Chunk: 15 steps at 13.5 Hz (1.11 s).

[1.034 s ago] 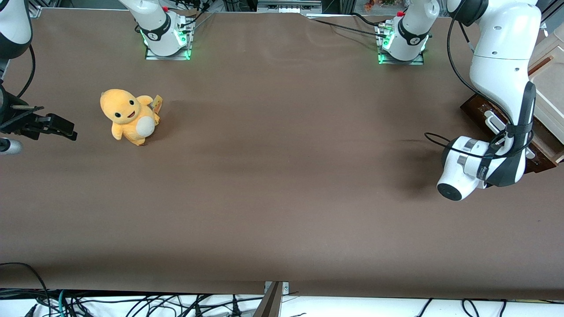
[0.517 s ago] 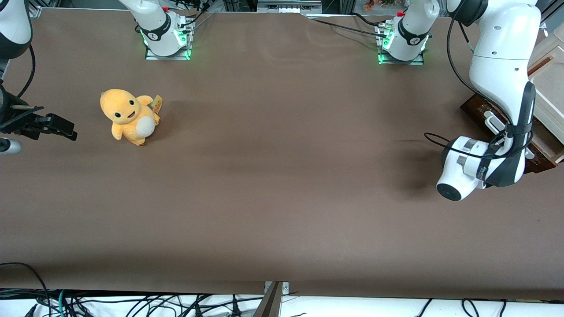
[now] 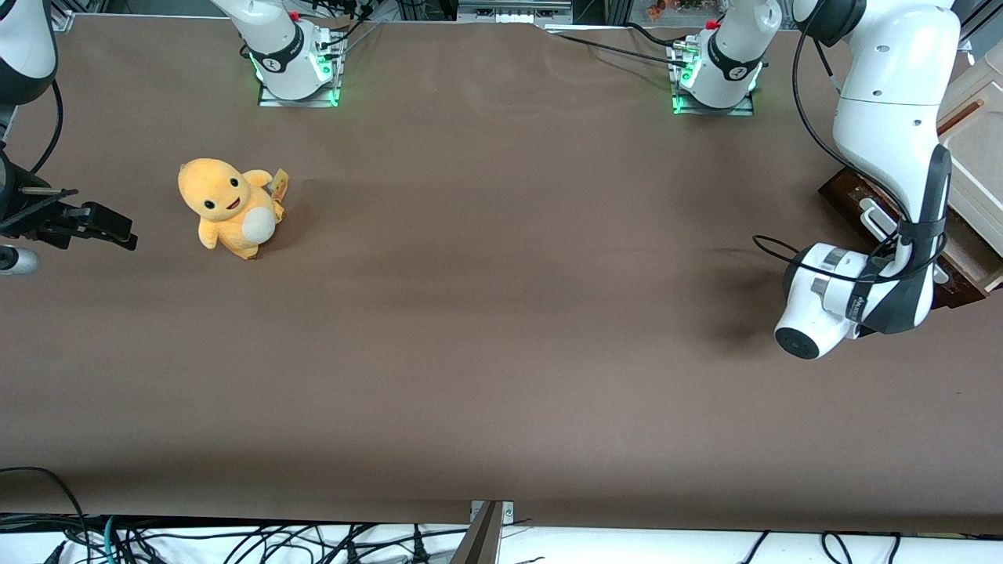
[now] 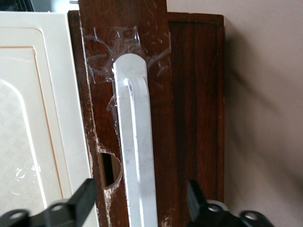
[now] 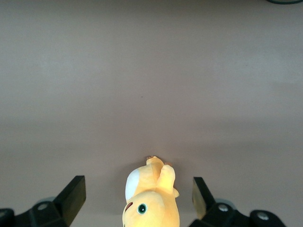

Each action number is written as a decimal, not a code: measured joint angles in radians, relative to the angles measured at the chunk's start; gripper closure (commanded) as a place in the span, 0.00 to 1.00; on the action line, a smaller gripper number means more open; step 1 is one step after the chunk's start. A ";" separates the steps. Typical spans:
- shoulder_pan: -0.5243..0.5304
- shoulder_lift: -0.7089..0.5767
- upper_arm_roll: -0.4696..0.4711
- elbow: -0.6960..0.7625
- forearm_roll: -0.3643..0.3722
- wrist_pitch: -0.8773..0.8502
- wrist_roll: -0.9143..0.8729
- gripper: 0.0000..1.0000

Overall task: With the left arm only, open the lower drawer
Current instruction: 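Open the left gripper and back it away from the handle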

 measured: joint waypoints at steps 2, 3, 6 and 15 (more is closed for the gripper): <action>0.000 -0.015 -0.013 0.018 -0.027 -0.003 0.003 0.00; 0.000 -0.030 -0.024 0.029 -0.044 -0.004 0.006 0.00; 0.000 -0.106 -0.093 0.070 -0.060 -0.005 0.122 0.00; 0.003 -0.180 -0.121 0.412 -0.551 -0.003 0.437 0.00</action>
